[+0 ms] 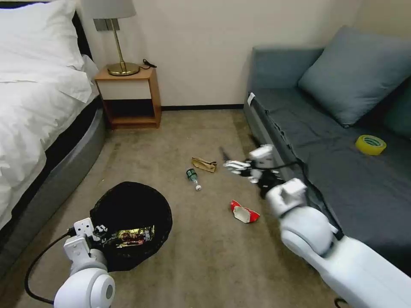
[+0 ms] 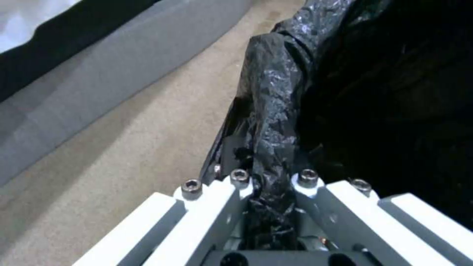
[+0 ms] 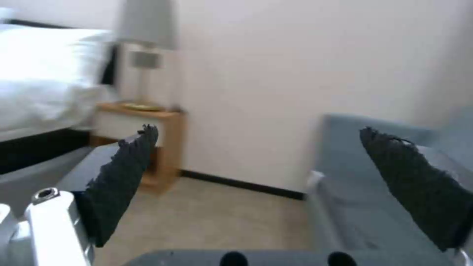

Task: Pick up the trash bin, then pick up the garbage on the floor and place it into the trash bin.

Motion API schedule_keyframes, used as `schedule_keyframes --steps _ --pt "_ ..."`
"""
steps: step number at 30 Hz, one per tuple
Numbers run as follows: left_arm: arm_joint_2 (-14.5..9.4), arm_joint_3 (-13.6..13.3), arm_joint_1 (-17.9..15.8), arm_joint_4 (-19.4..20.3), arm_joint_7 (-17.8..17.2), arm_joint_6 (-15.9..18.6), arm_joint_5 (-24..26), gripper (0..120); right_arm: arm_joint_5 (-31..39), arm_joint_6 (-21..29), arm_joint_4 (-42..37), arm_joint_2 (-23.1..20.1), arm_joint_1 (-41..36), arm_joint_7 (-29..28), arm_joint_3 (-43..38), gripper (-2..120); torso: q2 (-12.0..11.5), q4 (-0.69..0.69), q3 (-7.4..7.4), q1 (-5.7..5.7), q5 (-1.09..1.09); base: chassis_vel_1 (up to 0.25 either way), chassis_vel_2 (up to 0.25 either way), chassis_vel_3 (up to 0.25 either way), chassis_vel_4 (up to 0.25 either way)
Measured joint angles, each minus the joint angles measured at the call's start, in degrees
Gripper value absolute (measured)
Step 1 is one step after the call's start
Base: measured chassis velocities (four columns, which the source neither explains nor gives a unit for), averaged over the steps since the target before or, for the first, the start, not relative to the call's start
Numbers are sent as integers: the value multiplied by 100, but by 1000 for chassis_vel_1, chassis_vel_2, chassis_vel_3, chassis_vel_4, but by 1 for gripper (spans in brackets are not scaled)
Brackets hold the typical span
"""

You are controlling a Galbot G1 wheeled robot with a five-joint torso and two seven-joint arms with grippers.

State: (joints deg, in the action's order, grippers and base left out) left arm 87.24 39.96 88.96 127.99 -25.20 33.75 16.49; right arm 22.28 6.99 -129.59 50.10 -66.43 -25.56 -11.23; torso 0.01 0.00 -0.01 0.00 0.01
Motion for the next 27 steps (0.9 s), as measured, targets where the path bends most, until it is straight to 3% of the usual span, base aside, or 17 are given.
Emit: schedule_keyframes --steps 6,7,11,14,27 --pt "-27 74 -12 11 15 -29 68 2 -1022 -27 -402 590 -1435 -180 -828 100 0 -1 0 0 -2 0 0 0 0" --pt "-27 74 -12 11 15 -29 68 2 -1022 -27 -402 590 -1435 -180 -828 100 0 -1 0 0 -2 0 0 0 0" --pt "-35 104 -22 2 25 -51 94 2 -1597 -286 -436 1381 -2120 -122 -781 100 0 0 0 0 -2 0 0 0 0" --pt "-41 131 -20 3 29 -55 119 2 -1712 -389 -386 1632 -2237 -34 -708 100 0 0 0 0 -2 0 0 0 0" --pt "-31 273 -21 10 37 -72 188 2 -1642 -493 -125 1435 -2008 94 -609 100 0 1 0 -1 -2 -56 44 44 -48"
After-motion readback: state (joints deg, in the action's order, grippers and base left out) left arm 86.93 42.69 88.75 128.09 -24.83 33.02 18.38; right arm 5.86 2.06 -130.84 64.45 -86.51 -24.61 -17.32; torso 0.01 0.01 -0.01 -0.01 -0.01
